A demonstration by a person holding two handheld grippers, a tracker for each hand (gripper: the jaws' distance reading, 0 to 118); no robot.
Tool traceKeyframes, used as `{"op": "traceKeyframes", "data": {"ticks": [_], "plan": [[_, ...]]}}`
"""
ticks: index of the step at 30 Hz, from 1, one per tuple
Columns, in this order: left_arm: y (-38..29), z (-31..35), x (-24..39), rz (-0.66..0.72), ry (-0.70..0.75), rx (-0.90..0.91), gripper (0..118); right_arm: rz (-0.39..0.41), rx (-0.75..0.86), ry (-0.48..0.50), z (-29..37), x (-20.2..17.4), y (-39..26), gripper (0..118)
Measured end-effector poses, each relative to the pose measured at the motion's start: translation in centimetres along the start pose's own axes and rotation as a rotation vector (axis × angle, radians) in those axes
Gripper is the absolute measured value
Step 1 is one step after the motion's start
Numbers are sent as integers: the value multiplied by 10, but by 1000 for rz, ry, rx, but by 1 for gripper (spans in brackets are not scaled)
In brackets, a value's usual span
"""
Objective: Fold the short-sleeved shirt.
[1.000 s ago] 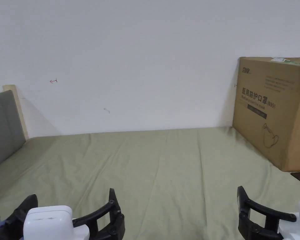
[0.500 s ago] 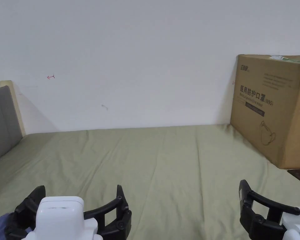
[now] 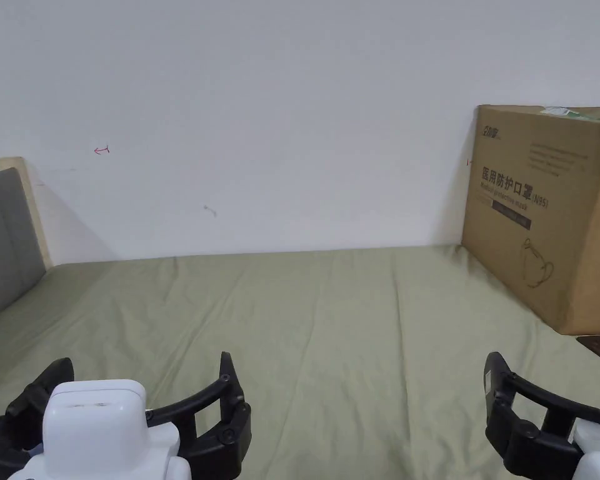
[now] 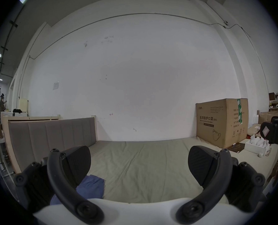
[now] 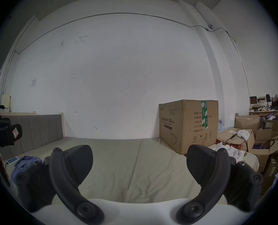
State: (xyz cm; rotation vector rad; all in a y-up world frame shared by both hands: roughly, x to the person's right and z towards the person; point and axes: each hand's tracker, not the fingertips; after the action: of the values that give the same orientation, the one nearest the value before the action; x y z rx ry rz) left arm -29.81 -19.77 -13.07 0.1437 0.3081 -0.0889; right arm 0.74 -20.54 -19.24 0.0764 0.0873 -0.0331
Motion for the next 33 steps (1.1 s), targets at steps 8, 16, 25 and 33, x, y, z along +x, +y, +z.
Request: {"op": "traceKeyframes", "data": {"ticks": [8, 16, 25, 33], "plan": [[1, -1, -6, 33, 8, 0, 117, 8, -9, 13, 1, -2, -1, 115], [-4, -7, -5, -52, 32, -127, 98, 15, -37, -31, -3, -3, -2, 108], [-9, -10, -32, 27, -34, -181, 0, -45, -88, 5, -15, 1, -10, 0], [-4, 47, -157, -30, 292, -197, 0, -27, -145, 389, -37, -133, -10, 0]]}}
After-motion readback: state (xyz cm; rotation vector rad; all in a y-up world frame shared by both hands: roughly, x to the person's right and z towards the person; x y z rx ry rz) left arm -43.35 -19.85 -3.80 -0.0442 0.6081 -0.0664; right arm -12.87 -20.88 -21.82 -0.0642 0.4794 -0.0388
